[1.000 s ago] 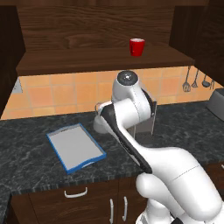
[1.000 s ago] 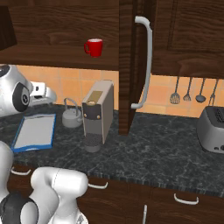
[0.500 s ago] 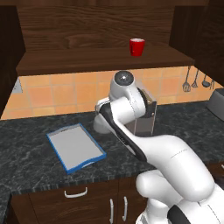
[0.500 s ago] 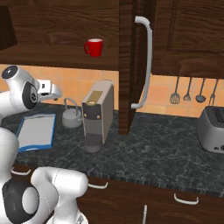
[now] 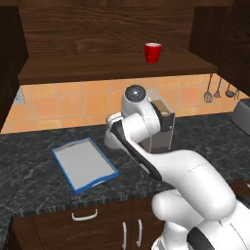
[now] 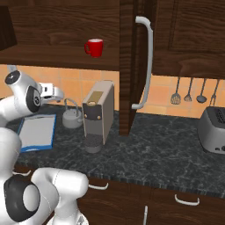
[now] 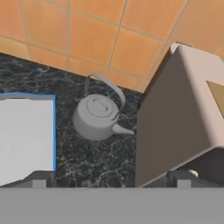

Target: Pick the kettle from the counter and place it on the tray. Then pick the mug from the cabinet and place it on the tray. Then close the cabinet doors.

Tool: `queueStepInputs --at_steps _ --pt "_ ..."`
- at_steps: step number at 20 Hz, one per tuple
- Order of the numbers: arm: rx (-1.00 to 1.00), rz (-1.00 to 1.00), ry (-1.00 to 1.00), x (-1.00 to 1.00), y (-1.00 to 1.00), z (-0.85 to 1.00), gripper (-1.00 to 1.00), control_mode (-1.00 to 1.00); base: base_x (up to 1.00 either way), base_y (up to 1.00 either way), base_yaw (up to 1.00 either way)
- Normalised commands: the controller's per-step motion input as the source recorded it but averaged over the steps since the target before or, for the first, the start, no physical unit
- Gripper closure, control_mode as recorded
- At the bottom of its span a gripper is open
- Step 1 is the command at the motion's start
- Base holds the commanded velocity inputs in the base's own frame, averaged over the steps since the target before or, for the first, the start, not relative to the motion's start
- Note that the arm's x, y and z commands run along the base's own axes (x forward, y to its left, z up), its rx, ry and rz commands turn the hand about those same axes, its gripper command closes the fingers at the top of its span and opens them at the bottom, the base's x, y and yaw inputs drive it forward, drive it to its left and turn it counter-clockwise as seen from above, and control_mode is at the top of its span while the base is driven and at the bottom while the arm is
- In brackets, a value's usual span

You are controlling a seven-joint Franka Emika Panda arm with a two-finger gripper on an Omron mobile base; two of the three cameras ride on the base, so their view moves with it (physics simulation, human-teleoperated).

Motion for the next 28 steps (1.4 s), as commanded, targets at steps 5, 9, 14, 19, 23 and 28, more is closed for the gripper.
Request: queueStepInputs --at_steps 5,9,14,19,23,28 --pt "0.0 0.0 -0.01 0.34 -0.05 -0.03 -1.0 -1.0 0.0 0.0 0.0" --pt "0.0 0.0 0.0 0.45 0.0 -0.06 -1.0 -1.0 0.0 0.0 0.0" --pt "0.0 0.01 0.0 0.45 -0.03 -0.18 -1.0 -1.0 0.0 0.0 0.0" --pt "0.0 0.01 0.0 0.32 -0.04 -0.17 -1.0 -1.0 0.0 0.0 0.0" --pt "0.0 0.01 0.0 0.37 -0.01 -0.11 -1.0 -1.0 0.0 0.0 0.0" --pt "0.0 0.0 0.0 0.35 -0.02 -0.26 -1.0 -1.0 0.0 0.0 0.0"
